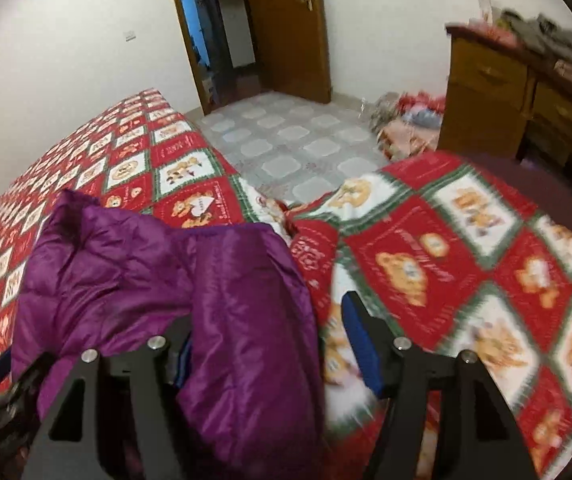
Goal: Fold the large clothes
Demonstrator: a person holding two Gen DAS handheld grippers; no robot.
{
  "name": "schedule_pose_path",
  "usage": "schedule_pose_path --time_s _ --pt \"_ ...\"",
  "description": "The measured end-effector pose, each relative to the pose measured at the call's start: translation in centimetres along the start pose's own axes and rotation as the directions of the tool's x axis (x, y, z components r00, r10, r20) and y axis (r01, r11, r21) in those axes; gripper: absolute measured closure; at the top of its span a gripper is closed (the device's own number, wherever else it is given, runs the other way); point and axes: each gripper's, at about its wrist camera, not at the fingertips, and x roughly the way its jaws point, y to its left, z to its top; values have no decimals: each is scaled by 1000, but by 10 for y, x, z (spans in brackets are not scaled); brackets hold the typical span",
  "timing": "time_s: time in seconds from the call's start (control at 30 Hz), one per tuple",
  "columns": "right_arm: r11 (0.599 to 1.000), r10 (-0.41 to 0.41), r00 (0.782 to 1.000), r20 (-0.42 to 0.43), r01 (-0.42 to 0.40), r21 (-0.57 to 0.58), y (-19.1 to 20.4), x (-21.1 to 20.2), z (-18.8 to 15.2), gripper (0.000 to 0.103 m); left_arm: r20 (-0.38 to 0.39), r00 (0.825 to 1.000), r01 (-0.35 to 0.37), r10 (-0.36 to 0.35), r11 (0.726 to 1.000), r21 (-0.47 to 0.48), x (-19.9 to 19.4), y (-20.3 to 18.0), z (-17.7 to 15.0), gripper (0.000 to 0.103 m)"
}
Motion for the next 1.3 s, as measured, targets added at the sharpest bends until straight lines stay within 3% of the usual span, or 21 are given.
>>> schedule_pose_path --time_s 0.17,0.27,0.43,0.63,0.8,1.13,1.3 --pt "998 5 997 81 0 -59 6 -52 -22 40 22 999 -47 46 997 64 1 -9 -1 10" --pt "992 45 997 64 -37 -119 21 -59 -35 58 3 1000 -25 25 999 35 -2 -3 -2 10" --pt "993 42 999 -10 -43 -114 23 -39 -55 58 19 1000 -4 3 999 52 -30 -1 -20 10" --pt "994 49 999 -2 -49 -99 20 -53 -68 58 36 999 15 -17 999 45 -63 4 -55 10" --pt "995 51 998 32 -48 -93 15 -86 -81 26 54 998 14 -18 998 63 -87 2 -77 10" --pt "991 55 993 104 -42 -126 21 -142 -114 8 84 995 -61 57 997 41 -138 5 -111 10" --pt "989 62 985 159 -39 -143 25 -173 -130 4 109 993 -39 43 998 -41 -167 20 -119 10"
